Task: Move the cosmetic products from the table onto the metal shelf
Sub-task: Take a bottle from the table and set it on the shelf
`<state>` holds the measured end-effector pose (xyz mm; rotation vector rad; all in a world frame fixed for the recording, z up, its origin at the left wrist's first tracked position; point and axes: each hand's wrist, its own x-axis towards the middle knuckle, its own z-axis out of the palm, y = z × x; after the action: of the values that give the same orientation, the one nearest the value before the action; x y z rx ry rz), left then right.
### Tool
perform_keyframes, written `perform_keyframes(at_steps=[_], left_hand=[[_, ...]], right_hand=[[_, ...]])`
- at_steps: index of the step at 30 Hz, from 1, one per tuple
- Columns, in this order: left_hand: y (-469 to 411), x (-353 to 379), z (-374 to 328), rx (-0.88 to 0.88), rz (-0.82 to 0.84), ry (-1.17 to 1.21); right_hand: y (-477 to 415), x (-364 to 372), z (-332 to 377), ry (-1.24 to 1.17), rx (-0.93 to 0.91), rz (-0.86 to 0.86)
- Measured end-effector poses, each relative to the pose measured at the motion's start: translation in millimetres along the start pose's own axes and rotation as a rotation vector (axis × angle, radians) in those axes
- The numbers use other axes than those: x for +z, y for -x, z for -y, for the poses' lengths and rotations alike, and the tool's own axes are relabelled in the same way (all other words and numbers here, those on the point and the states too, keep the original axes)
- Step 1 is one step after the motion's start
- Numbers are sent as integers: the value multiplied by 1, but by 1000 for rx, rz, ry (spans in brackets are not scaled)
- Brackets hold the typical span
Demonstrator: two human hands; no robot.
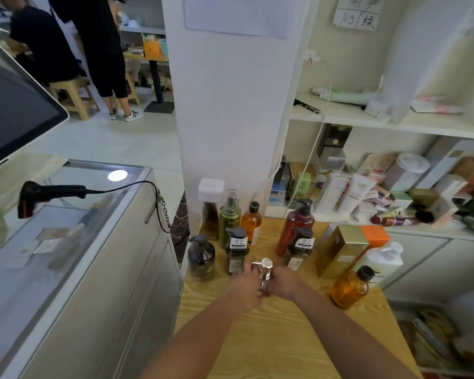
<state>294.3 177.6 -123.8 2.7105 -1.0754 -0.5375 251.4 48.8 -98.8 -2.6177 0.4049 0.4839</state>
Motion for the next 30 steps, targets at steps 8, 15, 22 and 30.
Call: perform_keyframes(at_steps=[8,15,22,30], left_hand=[[4,7,-20,78,17,47],[11,7,-70,279,27,-11],[40,13,-166,512,105,-60],[130,65,-315,827,209,-104]], right_hand=[[34,6,-9,-20,-34,-44],[86,6,-41,-94,128,-73],[177,13,-99,-198,351,-182],[358,47,-171,-208,588,-327]])
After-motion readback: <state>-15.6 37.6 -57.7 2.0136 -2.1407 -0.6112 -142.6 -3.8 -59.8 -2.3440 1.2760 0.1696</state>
